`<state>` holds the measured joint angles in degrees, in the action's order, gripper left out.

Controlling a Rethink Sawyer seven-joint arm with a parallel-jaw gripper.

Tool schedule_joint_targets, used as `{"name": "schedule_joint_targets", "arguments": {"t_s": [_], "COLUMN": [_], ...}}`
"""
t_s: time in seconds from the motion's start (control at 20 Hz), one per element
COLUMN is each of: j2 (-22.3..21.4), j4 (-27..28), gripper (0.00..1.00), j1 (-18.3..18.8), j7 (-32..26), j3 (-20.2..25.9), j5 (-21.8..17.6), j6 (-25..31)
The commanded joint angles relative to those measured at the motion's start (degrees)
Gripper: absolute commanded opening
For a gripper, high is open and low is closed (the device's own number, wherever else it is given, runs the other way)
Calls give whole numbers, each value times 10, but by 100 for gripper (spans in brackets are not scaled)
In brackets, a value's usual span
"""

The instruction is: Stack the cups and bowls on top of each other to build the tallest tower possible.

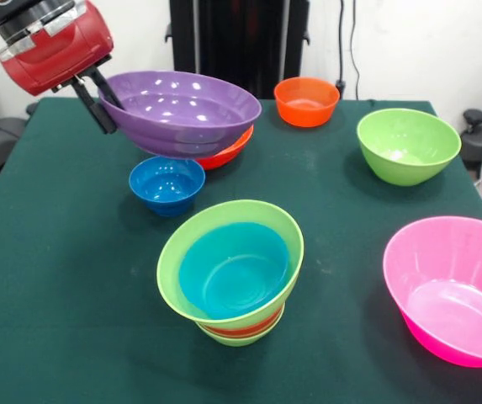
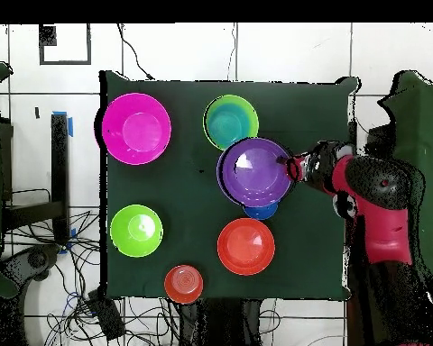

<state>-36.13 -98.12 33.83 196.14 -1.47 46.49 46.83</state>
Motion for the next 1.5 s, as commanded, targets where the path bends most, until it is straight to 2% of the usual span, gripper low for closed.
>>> {"name": "schedule_joint_targets", "arguments": {"t_s": [0.05,0.3,0.5,0.8,1.3,1.5], "j2": [6,22,25,30,34,42], "j4": [-10,26,30,62,62,83], "gripper": [0,0,0,0,0,0], "j1": [-7,-6,2,10,29,34], "j7": [-96,-72,-74,-53,-76,-66], "j3": [80,83,86,83,80,84], "j5": [-25,-22,-21,-34,-48,-53], "j6": [14,9,-3,26,33,38]}}
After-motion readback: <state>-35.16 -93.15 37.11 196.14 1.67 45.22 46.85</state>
